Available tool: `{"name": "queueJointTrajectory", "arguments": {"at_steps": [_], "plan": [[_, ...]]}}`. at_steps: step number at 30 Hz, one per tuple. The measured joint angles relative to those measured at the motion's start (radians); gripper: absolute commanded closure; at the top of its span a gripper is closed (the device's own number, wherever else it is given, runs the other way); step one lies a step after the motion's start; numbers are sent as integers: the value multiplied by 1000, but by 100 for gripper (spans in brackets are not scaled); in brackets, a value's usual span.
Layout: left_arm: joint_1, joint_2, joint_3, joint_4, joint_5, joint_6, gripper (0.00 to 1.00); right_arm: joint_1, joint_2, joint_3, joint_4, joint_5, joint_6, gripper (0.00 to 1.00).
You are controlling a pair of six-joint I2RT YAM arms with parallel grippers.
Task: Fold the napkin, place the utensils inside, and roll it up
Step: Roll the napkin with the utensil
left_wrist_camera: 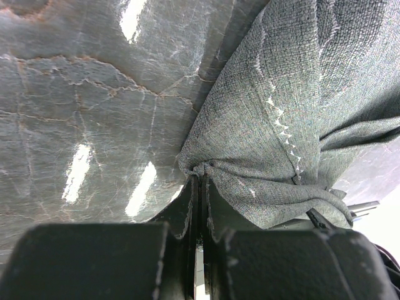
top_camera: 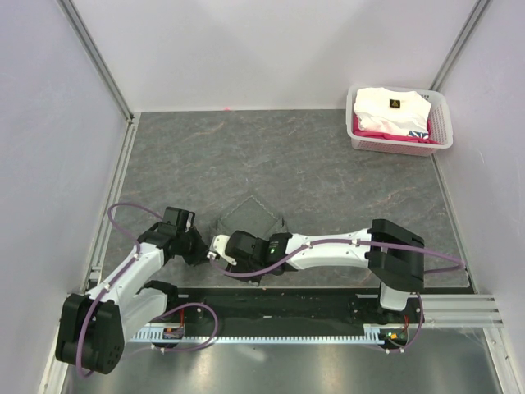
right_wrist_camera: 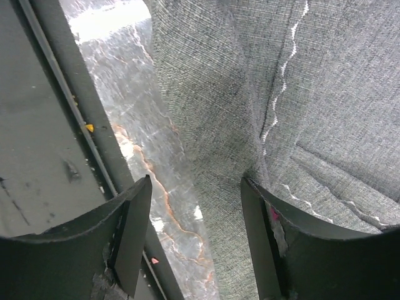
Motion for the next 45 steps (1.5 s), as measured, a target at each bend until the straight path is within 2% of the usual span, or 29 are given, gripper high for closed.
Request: {"name": "queueJointTrajectory", "arguments": {"at_steps": [28,37,40,45], "plan": [[0,0,1,0,0,2,98,-4,76,16,16,85,-121,33],[0,0,1,0,0,3,98,-38,83,25,19,81,-150,44],[0,0,1,0,0,3,98,-46,93,25,23,61,-153,51],[0,2,2,0,1,6,98,-54,101,26,21,3,-154,67]]}}
